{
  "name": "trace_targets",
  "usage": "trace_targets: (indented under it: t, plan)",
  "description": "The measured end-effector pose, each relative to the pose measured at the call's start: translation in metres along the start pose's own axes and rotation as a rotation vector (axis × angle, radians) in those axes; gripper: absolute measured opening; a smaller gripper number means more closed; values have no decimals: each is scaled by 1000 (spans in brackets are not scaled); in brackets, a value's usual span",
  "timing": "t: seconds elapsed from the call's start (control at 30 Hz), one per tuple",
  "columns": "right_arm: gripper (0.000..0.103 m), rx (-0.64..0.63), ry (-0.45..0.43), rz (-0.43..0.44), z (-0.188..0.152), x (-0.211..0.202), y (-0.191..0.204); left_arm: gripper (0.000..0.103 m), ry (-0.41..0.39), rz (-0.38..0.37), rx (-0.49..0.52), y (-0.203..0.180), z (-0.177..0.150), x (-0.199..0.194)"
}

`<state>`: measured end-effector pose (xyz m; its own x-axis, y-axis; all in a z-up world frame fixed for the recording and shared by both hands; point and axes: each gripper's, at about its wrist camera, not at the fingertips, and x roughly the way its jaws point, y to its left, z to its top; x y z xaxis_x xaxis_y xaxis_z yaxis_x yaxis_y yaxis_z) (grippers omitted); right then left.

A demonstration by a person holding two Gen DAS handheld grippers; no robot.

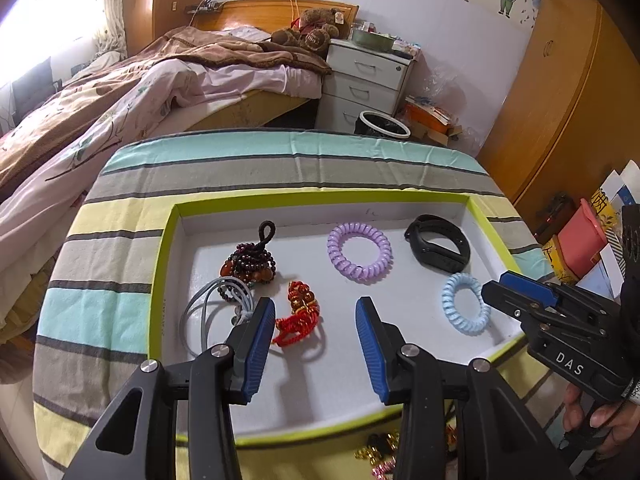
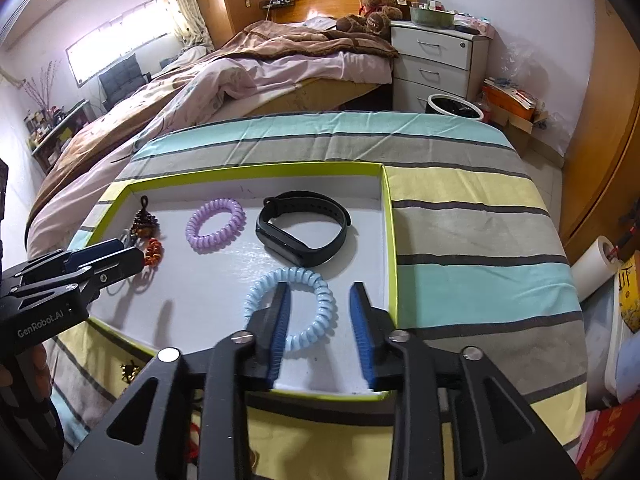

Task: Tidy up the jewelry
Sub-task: 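Move both open tools back to the jewelry on the bed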

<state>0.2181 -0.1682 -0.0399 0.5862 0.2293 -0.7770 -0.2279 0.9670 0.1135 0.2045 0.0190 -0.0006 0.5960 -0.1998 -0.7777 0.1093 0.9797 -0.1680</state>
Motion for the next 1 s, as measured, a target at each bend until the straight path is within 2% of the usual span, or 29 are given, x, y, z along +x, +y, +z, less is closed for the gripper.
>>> trace_targets:
  t: [0.33, 0.53, 1.0]
  plan:
    - [35, -2, -49, 26, -11, -27, 9, 42, -35, 5, -10, -3, -21, -33]
    - [35, -3, -68, 47, -26, -41, 13, 43, -57, 5, -28, 0, -44, -53]
    - [35, 13, -27, 94, -66, -49, 15, 43, -84, -24, -89, 17, -93, -85]
